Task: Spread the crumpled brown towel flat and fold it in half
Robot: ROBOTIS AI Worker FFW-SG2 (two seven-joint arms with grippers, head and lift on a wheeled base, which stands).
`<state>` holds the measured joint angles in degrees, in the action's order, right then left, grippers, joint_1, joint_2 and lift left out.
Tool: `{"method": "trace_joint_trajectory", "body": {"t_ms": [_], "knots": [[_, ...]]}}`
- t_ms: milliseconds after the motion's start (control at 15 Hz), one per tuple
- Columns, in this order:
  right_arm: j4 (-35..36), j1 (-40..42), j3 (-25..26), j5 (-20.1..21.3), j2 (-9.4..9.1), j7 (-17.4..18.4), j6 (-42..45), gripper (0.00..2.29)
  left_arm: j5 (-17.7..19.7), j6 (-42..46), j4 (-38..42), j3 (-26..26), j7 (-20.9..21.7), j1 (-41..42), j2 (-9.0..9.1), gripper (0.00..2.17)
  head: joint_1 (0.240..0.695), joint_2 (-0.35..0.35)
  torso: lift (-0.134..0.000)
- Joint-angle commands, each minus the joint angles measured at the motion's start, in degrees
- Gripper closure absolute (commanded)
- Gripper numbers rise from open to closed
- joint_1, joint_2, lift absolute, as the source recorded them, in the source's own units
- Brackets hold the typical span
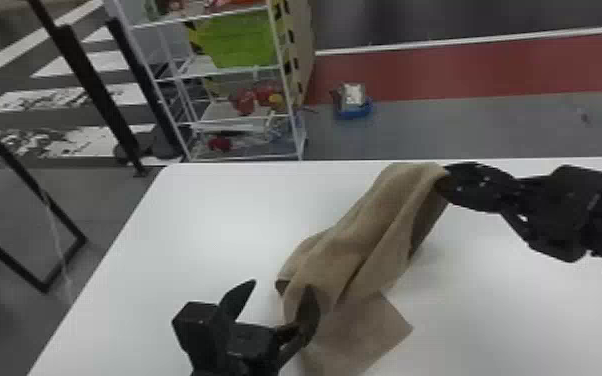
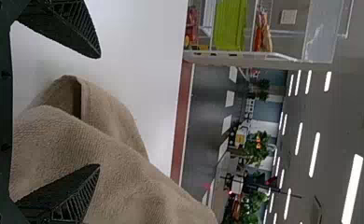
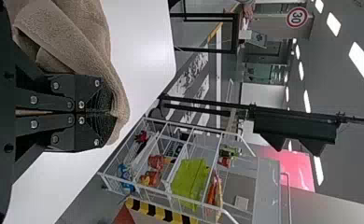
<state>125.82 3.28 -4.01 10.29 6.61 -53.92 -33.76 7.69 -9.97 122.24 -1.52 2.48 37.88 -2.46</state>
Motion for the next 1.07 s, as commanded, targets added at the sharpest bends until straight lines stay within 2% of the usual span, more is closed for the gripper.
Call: {"method": "trace_joint_trajectory", "body": {"t_ms": [0,67,200,400,467,600,867,1000], "knots": [[-0.8,0.0,2.2,-0.3,-0.10,2.2,0.2,1.41,-0.5,-3.7,1.2,-3.0,1.2,-0.3,-0.09,0.05,0.695,0.199,-0.123],[-1.4,0.0,3.0,-0.4,-0.10,2.8,0.1,1.41,-1.5,-4.1,1.2,-4.7,1.2,-0.6,-0.18,0.05,0.695,0.147,-0.123],[-2.1,0.3,3.5,-1.4,-0.10,2.7,0.1,1.41,-4.4,-4.8,1.2,-8.3,1.1,-1.5,-0.09,0.05,0.695,0.089,-0.123],[-2.5,0.6,2.9,-1.8,-0.19,2.7,0.1,1.41,-6.7,-7.2,1.1,-13.3,0.7,-2.5,-0.09,0.07,0.695,0.013,-0.123],[-2.5,0.6,2.7,-1.8,-0.28,2.8,0.1,1.41,-8.1,-7.4,1.0,-14.5,0.5,-2.6,-0.18,0.07,0.695,-0.003,-0.123],[-2.5,0.1,2.6,-1.8,-0.37,2.8,-0.7,1.41,-8.2,-9.3,1.2,-14.6,1.2,-2.5,-0.27,0.07,0.695,-0.025,-0.123],[-3.6,-1.9,2.5,-1.8,-0.37,4.0,-3.5,1.41,-8.2,-10.0,2.6,-16.0,1.6,-1.1,-2.64,0.07,0.695,-0.044,-0.123],[-3.6,-2.4,1.9,-1.8,-0.81,4.0,-4.0,1.41,-8.3,-10.0,2.6,-17.2,1.3,-0.8,-2.82,0.09,0.695,-0.054,-0.123]]}}
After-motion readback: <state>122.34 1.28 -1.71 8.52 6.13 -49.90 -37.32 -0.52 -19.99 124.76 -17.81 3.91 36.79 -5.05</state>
